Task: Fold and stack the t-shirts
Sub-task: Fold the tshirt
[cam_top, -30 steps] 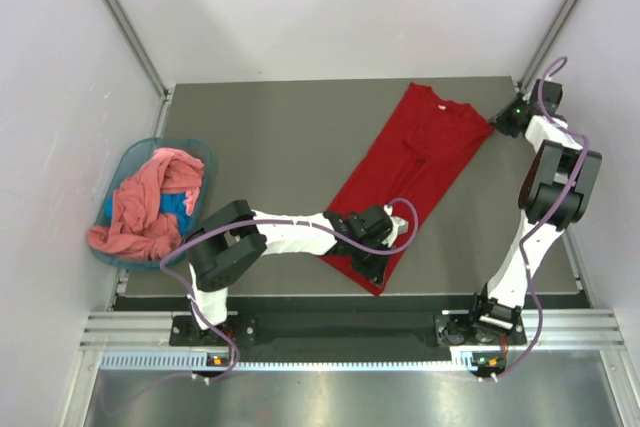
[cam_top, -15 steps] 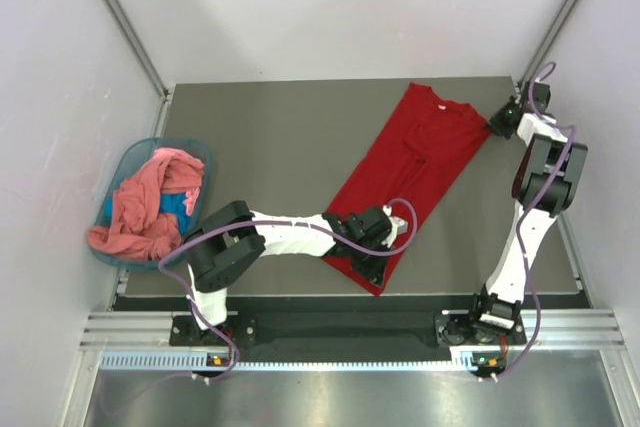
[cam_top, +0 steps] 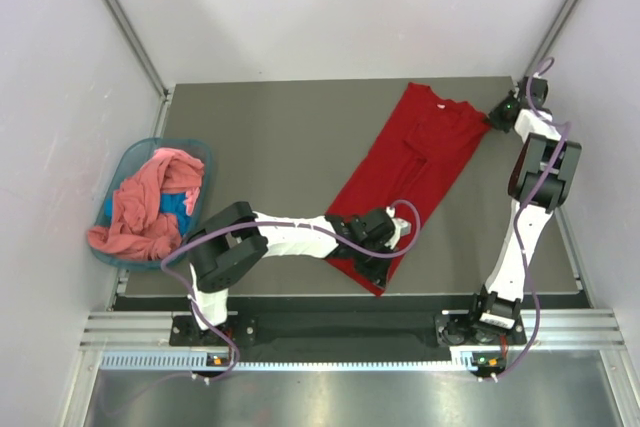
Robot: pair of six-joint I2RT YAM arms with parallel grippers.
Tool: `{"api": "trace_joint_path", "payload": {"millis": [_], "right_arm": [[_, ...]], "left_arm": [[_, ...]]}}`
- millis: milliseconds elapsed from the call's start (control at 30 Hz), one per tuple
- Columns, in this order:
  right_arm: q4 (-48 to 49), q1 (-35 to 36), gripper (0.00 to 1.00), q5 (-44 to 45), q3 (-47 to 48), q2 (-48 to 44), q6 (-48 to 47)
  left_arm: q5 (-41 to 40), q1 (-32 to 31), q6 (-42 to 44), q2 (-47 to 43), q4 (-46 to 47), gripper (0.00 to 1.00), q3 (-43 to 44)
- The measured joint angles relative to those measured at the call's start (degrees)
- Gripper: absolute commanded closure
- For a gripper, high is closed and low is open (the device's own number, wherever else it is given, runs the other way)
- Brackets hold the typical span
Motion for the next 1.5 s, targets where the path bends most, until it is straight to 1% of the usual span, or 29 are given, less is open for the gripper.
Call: {"api": "trace_joint_path", "payload": {"millis": [133, 267, 367, 500, 633, 667, 700, 767, 833, 900, 1000, 1033, 1100, 1167, 1267, 1367, 1400, 1500], "right_arm": [[-0.6, 0.2, 0.99, 0.1, 2.9, 1.7, 0.1], [-1.9, 0.2, 0.99, 0.1, 8.7, 5.1, 0.1], [-2.1, 0.3, 0.99, 0.3, 12.2, 7.2, 0.1], [-1.9, 0.3, 0.98, 0.6, 15.7, 9.4, -0.1], [-1.9, 0.3, 0.9, 0.5, 15.8, 9.5, -0.2], [-1.8, 0.3, 0.89, 0.4, 15.8, 9.4, -0.3], [-1.7, 0.3, 0.85, 0.3, 15.5, 9.2, -0.3], [-0.5, 0.3, 0.79, 0.4, 11.6, 6.9, -0.1], [-1.0, 0.7, 0.75, 1.1, 6.7, 3.0, 0.1], [-1.7, 0.8, 0.71, 1.8, 2.2, -1.4, 0.4], [-2.7, 1.1, 0.68, 2.1, -2.4, -8.7, 0.9], [-3.0, 1.3, 0.67, 2.1, -3.4, -11.1, 1.0], [-3.0, 1.9, 0.66, 2.0, -5.6, -16.0, 1.0], [-2.8, 2.7, 0.66, 1.7, -9.4, -21.7, 1.0], [-2.8, 5.0, 0.64, 1.6, -14.9, -29.7, 0.8], [-3.8, 9.5, 0.61, 1.5, -21.1, -36.8, 0.1], [-4.0, 11.1, 0.58, 1.4, -23.3, -38.6, 0.0], [-6.6, 16.3, 0.55, 1.2, -32.6, -45.6, -0.2]], "left_arm": [[0.1, -0.5, -0.7, 1.2, -0.4, 0.81, 1.7], [0.0, -0.9, -1.9, 2.8, -2.1, 0.8, 4.5], [0.4, -1.0, -2.8, 4.9, -3.8, 0.79, 8.9], [1.9, -1.0, -2.8, 7.5, -8.3, 0.75, 18.5], [3.1, -0.6, -1.7, 7.7, -11.6, 0.75, 27.1], [3.0, -0.2, -1.2, 7.5, -12.3, 0.75, 28.3], [2.7, 0.3, -0.7, 6.9, -13.1, 0.75, 28.6], [1.4, 2.1, 0.1, 5.0, -15.8, 0.74, 27.5], [0.8, 6.3, 0.5, 1.6, -17.1, 0.74, 23.2], [0.2, 12.5, 0.9, -1.9, -17.9, 0.73, 18.2], [-3.0, 24.9, 1.7, -6.6, -18.6, 0.7, 11.1], [-3.7, 28.0, 2.0, -7.8, -18.6, 0.69, 9.1], [-4.2, 31.5, 2.6, -9.7, -18.9, 0.68, 5.7], [-3.1, 32.5, 3.5, -10.4, -19.5, 0.68, 3.6], [-1.3, 31.6, 5.0, -10.4, -19.7, 0.68, 2.3], [0.1, 31.1, 6.1, -10.4, -19.4, 0.68, 1.4], [0.3, 31.1, 6.2, -10.4, -19.2, 0.68, 0.9], [1.2, 31.4, 6.4, -10.0, -18.7, 0.68, -1.0]]}}
